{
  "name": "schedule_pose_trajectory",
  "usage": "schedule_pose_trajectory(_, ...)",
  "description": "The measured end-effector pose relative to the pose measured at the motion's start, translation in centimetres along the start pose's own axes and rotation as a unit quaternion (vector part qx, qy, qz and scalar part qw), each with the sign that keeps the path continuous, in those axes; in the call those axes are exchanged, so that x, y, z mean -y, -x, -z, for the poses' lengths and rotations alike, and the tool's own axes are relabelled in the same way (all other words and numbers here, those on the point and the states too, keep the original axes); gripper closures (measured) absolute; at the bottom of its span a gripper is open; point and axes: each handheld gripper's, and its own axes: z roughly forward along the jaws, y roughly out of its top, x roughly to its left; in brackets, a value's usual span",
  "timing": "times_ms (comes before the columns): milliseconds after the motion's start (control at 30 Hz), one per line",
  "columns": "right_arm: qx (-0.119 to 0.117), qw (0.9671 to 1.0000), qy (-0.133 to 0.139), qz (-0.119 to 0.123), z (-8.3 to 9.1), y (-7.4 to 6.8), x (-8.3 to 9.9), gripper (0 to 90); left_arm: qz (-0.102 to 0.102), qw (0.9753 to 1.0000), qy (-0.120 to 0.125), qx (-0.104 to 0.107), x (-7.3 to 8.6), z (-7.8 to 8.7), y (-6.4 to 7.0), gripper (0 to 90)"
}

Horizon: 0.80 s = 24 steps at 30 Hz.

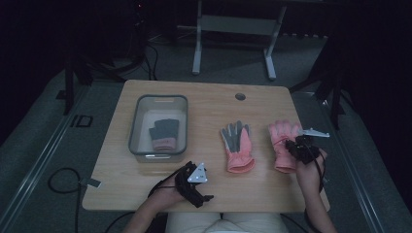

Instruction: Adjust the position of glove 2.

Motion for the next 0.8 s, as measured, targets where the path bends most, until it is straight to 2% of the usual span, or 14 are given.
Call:
schedule_pose_trajectory(200,-0.007,0.9997,-0.025,0.005,-1.9,-0.1,1.2,84.6,0.004,1.0,0.0,-0.006,0.1,0.0,0.0,4.0)
schedule_pose_trajectory(367,-0.014,0.9993,-0.032,0.009,-2.7,0.3,1.6,81.0,0.002,1.0,-0.003,-0.005,0.1,-0.1,0.0,4.0)
schedule_pose_trajectory(500,-0.026,0.9988,-0.024,0.034,-1.7,0.7,1.0,70.4,0.001,1.0,-0.004,-0.008,0.1,-0.2,0.0,4.1)
schedule_pose_trajectory(567,-0.032,0.9976,-0.01,0.06,-1.1,0.8,0.7,64.8,0.002,1.0,-0.004,-0.008,0.0,-0.1,0.0,4.0)
schedule_pose_trajectory(733,-0.044,0.9946,-0.022,0.091,-1.3,1.2,0.6,63.1,0.001,1.0,-0.006,-0.007,0.0,-0.2,0.0,4.0)
schedule_pose_trajectory(800,-0.048,0.9943,-0.024,0.092,-1.4,1.2,0.7,63.0,0.001,1.0,-0.006,-0.006,0.0,-0.2,0.0,4.0)
